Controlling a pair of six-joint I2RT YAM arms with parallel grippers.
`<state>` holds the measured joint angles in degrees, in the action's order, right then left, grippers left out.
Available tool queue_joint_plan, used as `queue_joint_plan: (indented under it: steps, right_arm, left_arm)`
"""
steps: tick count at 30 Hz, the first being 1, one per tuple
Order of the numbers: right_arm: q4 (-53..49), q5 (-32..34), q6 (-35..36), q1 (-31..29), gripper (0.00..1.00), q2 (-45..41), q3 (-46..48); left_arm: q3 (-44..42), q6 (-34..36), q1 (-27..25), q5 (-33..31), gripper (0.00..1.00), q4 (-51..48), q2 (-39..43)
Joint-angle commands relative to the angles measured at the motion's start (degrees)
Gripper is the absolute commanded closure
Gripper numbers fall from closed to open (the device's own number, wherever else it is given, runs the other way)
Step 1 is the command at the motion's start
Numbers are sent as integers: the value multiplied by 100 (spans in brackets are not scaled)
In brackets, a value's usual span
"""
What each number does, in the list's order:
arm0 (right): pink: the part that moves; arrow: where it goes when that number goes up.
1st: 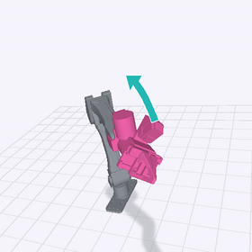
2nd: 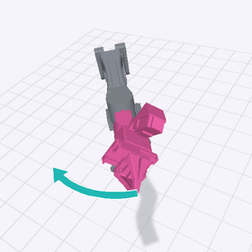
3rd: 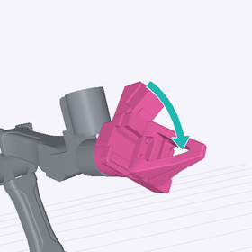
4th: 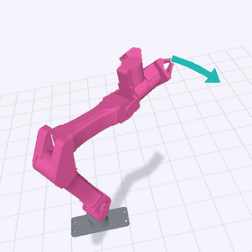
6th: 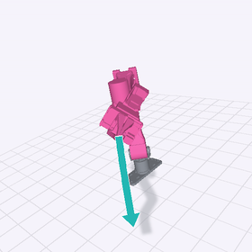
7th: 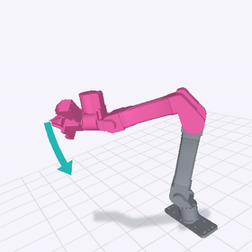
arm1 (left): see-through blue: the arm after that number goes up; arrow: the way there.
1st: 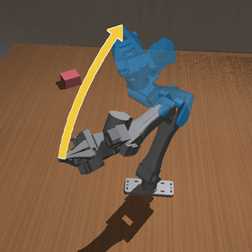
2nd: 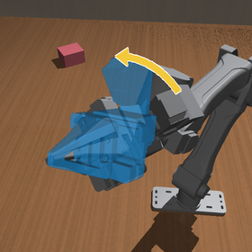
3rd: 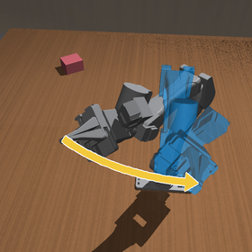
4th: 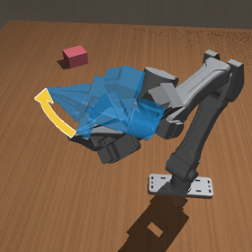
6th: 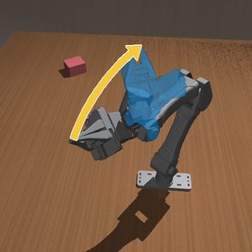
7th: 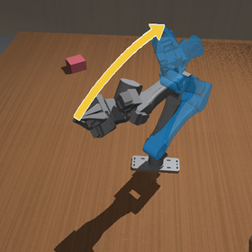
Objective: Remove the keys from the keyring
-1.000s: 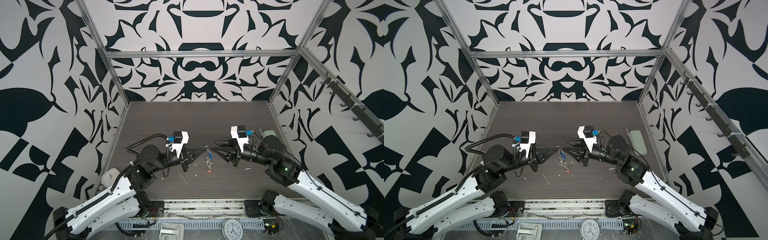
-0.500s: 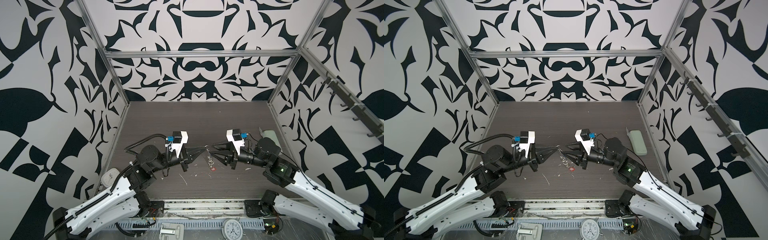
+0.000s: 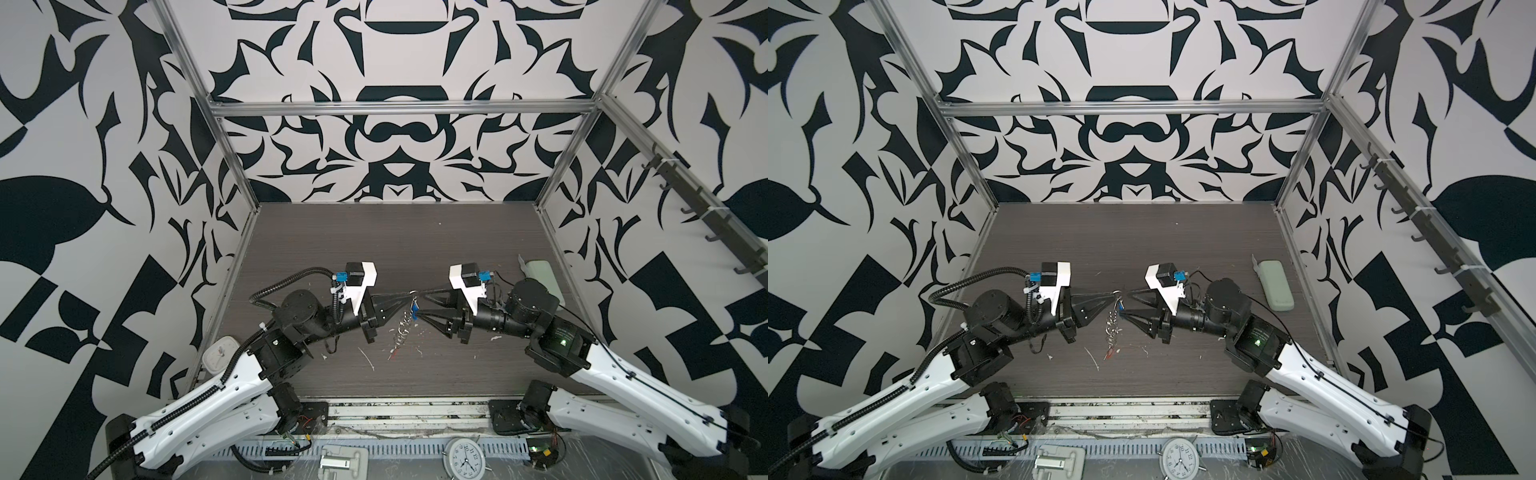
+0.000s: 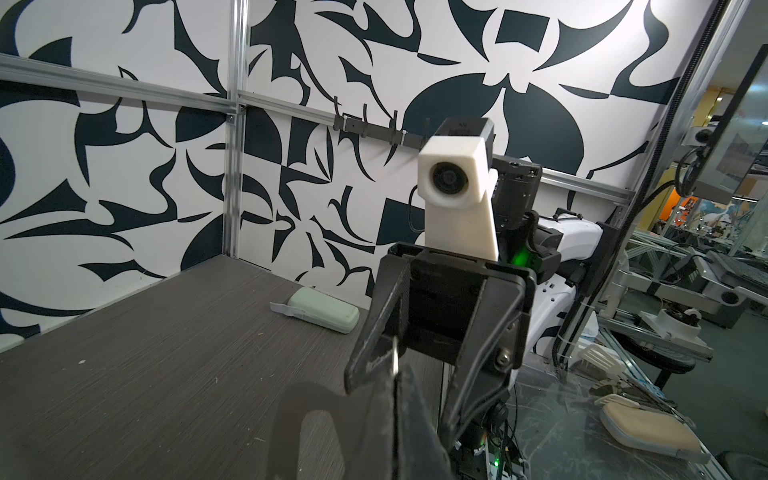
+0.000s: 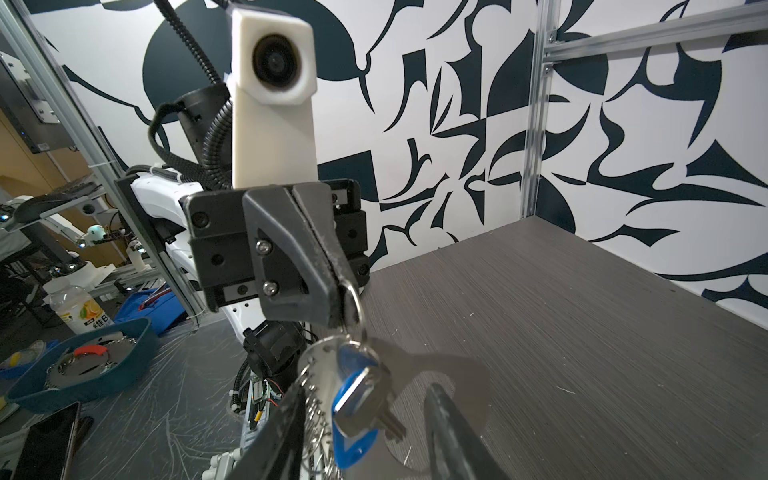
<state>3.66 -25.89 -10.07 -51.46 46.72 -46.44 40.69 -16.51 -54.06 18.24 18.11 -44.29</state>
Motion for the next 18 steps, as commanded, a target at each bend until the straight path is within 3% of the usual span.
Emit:
queue_joint_plan:
  steps: [1, 18]
  right_arm:
    - [61, 240, 167, -89, 50, 60, -105]
    - [-252, 576, 346, -248, 52, 69, -228]
  left_arm:
    - [-4, -29, -17, 4, 100, 193, 8]
    - [62, -2, -17, -22, 100, 57, 61]
